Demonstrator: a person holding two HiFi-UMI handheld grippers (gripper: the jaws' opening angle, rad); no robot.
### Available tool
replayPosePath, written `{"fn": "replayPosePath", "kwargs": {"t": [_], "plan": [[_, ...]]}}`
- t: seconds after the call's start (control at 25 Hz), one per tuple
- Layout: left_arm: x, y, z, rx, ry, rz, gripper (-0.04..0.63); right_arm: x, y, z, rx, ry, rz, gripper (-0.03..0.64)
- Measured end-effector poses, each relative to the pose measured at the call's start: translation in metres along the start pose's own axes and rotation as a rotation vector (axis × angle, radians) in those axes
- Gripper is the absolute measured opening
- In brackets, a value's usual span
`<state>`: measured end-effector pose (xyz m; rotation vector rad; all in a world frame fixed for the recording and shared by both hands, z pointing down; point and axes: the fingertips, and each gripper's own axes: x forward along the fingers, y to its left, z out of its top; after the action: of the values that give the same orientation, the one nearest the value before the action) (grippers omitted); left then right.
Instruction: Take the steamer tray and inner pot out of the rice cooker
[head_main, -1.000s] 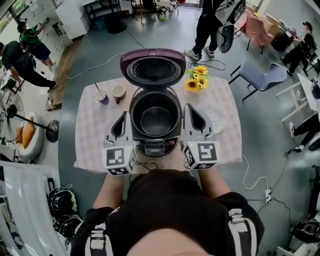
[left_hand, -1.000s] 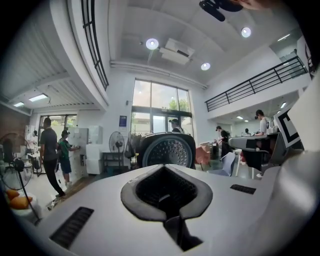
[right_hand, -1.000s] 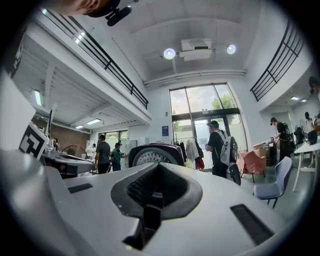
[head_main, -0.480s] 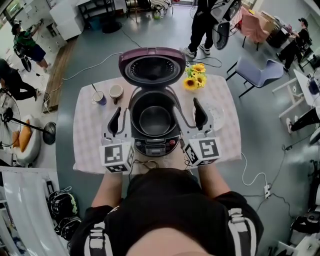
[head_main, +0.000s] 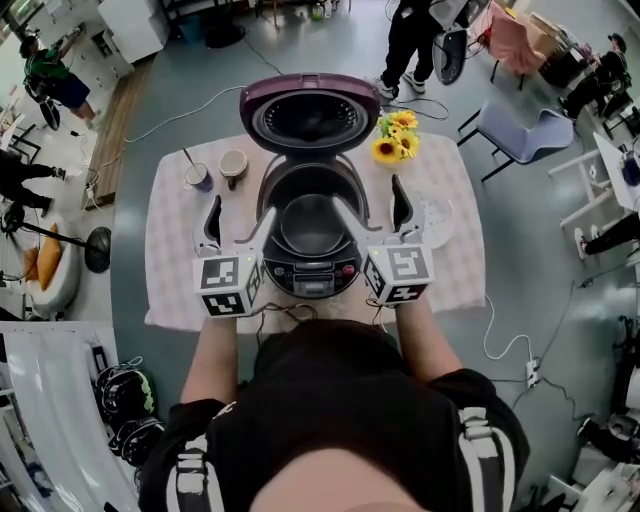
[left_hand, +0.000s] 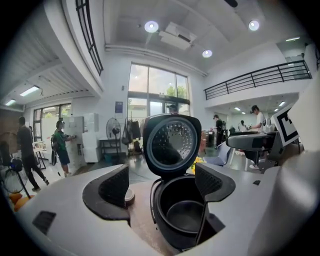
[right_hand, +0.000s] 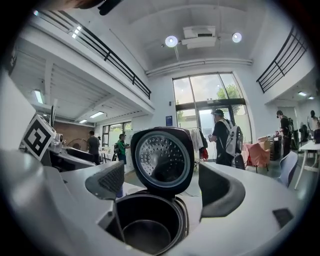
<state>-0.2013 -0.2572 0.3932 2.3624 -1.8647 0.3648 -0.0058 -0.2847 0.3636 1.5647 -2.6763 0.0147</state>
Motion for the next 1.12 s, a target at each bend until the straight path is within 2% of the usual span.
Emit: {"fn": "replayPosePath", "kwargs": {"t": [0.2,0.32,0.48,0.64,0.76,0.96,1.12], "plan": [[0.012,0.01,-0.031,-0.043,0.107,0.007,0.394,0.013,-0.008,-0.028,0.029,0.098,0.003,0.437],[0.021,0.013,-0.048,-0.048,0.166,0.005,0.394,0.021,-0.008,-0.051,0.001,0.179,0.013,0.436],[0.036,0.013,-0.071,-0.017,0.268,-0.004,0.394,0.029,-0.01,-0.087,-0.058,0.301,0.021,0.434],[0.05,0.004,-0.1,0.056,0.397,-0.045,0.394,0.037,-0.013,-0.121,-0.105,0.423,0.032,0.433],[0.061,-0.002,-0.117,0.076,0.46,-0.069,0.394,0.042,-0.02,-0.141,-0.107,0.494,0.031,0.433],[0.074,-0.004,-0.137,0.128,0.535,-0.099,0.394,0.046,-0.024,-0.166,-0.133,0.564,0.055,0.414],[0.081,-0.005,-0.15,0.129,0.58,-0.122,0.391,0.048,-0.025,-0.179,-0.153,0.586,0.074,0.37]]}}
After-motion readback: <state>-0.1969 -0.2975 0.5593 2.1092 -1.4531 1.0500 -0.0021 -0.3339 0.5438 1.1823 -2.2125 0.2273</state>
